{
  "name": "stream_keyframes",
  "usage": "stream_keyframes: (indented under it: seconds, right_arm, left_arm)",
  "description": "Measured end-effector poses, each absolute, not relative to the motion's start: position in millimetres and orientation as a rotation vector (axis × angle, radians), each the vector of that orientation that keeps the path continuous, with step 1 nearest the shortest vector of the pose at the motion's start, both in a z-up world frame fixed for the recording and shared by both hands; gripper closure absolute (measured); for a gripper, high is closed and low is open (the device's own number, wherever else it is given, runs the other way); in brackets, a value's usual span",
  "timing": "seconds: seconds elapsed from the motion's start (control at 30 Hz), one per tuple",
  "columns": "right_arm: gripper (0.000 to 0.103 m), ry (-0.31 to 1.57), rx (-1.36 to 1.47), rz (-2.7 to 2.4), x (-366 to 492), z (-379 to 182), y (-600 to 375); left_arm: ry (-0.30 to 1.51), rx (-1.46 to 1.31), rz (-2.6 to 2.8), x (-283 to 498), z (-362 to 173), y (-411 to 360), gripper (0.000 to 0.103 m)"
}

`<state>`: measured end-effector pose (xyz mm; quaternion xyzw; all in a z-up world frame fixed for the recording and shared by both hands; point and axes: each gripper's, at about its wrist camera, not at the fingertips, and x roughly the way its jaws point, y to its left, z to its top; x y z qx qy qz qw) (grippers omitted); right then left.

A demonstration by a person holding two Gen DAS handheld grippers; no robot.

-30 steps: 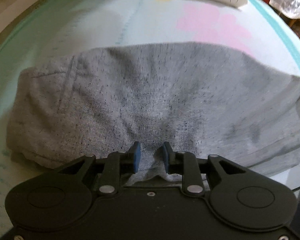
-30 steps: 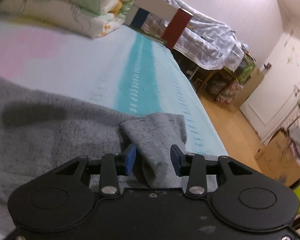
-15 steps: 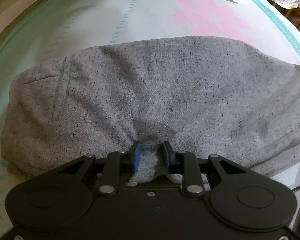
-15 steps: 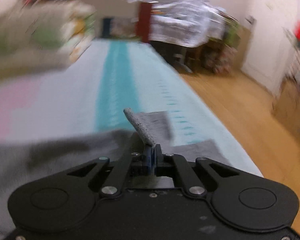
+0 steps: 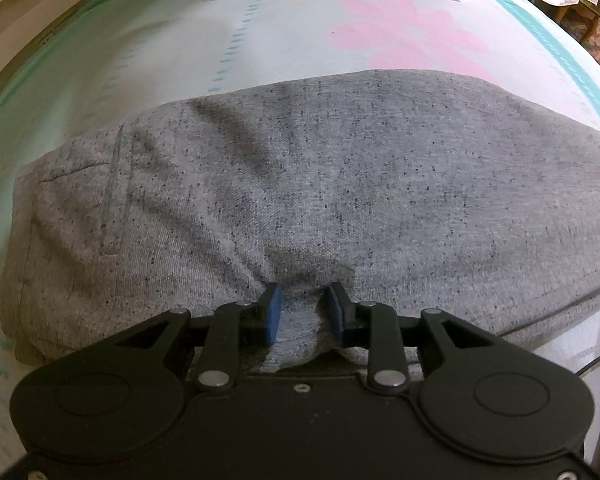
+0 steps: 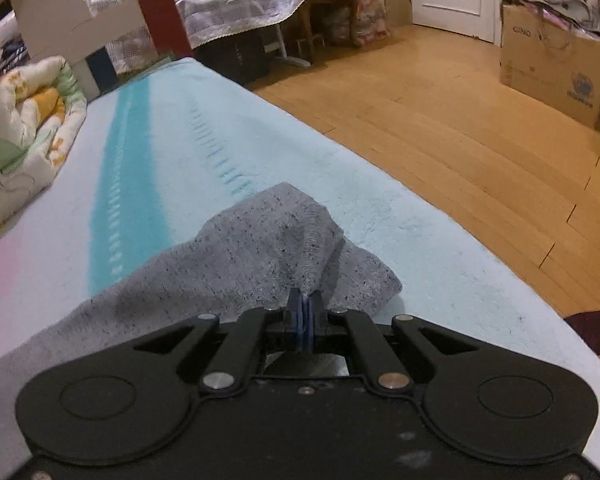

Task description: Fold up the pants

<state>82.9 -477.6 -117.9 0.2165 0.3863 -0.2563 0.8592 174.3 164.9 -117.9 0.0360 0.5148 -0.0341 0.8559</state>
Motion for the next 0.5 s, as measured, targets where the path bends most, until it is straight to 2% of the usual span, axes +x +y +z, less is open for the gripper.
stream_keyframes:
  seconds: [0.13, 0.5]
  right_arm:
    - [0.1, 0.786, 0.54, -0.548, 73, -121, -488]
    - [0.101, 0.818, 0.523, -0.551, 71, -135, -490]
  left_arm:
    - [1.083, 0.093, -0.067, 169, -113, 165, 0.064]
    - [1.086, 0.134, -0.087, 165, -111, 150, 0.064]
